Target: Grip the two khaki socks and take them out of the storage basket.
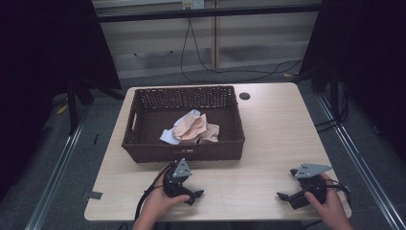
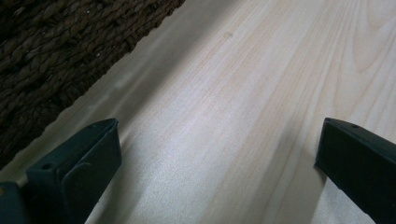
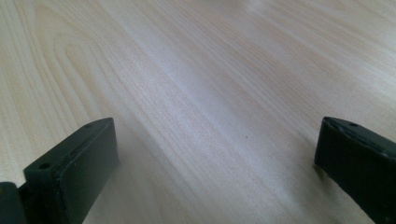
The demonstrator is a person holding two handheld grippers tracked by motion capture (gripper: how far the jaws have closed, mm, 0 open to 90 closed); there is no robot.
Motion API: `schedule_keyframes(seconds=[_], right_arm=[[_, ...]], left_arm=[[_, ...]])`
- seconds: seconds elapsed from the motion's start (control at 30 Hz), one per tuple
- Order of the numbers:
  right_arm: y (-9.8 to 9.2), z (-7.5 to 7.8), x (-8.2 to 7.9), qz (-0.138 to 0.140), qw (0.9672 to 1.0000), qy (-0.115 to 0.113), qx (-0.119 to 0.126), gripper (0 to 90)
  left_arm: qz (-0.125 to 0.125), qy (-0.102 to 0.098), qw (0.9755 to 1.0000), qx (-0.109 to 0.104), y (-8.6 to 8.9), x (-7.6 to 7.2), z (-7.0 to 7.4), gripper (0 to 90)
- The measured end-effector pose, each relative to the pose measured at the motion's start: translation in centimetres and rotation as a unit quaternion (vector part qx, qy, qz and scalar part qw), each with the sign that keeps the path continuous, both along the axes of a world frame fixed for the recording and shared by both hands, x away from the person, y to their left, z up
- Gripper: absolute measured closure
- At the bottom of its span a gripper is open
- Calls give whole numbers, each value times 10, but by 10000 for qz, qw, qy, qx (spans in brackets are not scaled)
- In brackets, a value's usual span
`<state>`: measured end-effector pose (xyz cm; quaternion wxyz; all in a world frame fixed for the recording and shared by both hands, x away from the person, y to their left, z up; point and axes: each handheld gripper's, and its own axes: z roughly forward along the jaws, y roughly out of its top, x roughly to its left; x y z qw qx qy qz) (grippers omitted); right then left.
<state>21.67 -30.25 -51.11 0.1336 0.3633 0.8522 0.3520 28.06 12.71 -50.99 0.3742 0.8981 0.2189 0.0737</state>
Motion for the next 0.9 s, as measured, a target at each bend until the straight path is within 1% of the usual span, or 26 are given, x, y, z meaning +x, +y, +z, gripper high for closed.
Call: schedule_keyframes(seconds=[0.03, 0.13, 0.17, 0.23, 0.27, 0.3, 0.33, 0.37, 0.4, 0.43, 0.47, 0.5, 0.53, 0.57, 0.6, 0.63, 0.7, 0.73, 0.77, 0.83, 0.87, 0.9], right_arm=[[0, 0, 0, 1, 10000, 1, -1, 0], [0, 0, 0, 0, 10000, 1, 0, 0], [0, 0, 0, 0, 10000, 1, 0, 0], [0, 0, 0, 0, 10000, 0, 2, 0], [0, 0, 0, 1, 10000, 0, 0, 0], [0, 0, 0, 1, 10000, 1, 0, 0], [0, 0, 0, 1, 10000, 0, 0, 0], [0, 0, 0, 1, 10000, 0, 0, 0], [0, 0, 0, 1, 10000, 1, 1, 0], [0, 0, 0, 1, 10000, 0, 1, 0], [0, 0, 0, 2, 10000, -2, 0, 0], [0, 0, 0, 2, 10000, -2, 0, 0], [0, 0, 0, 1, 10000, 0, 0, 0], [0, 0, 0, 0, 10000, 0, 1, 0], [0, 0, 0, 0, 10000, 0, 1, 0], [0, 0, 0, 0, 10000, -1, 1, 0], [0, 0, 0, 1, 10000, -1, 1, 0], [0, 0, 0, 1, 10000, -1, 1, 0], [0, 0, 0, 0, 10000, -1, 0, 0], [0, 0, 0, 1, 10000, 1, 0, 0], [0, 0, 0, 1, 10000, 2, 0, 0], [0, 0, 0, 1, 10000, 2, 0, 0]], left_arm=[[10, 0, 10000, 50, 0, 0, 1, 0], [21, 7, 10000, 58, 0, 0, 1, 0], [68, 11, 10000, 39, 0, -2, 1, 0], [54, 29, 10000, 74, -1, -2, 1, 1], [92, 108, 9998, 110, -1, -2, 4, 9], [95, 188, 9996, 205, -1, -1, 7, 27], [63, 289, 9993, 244, 0, 0, 9, 38], [63, 289, 9993, 244, 0, 0, 9, 46], [92, 437, 9986, 271, 0, 1, 13, 46], [145, 487, 9984, 257, 0, 2, 16, 48], [149, 616, 9972, 394, 0, 4, 26, 49], [149, 616, 9972, 394, 0, 4, 26, 49], [136, 744, 9958, 515, 0, 7, 34, 49], [146, 811, 9950, 560, 0, 8, 39, 49], [146, 811, 9950, 560, 0, 8, 39, 51], [149, 863, 9941, 646, -1, 10, 46, 55], [145, 891, 9938, 654, -1, 14, 56, 55], [137, 877, 9935, 707, -1, 16, 60, 55], [172, 911, 9930, 732, -1, 17, 63, 56], [185, 917, 9929, 735, -2, 19, 66, 57], [168, 982, 9920, 775, -2, 22, 73, 59], [168, 982, 9920, 775, -2, 22, 73, 63]])
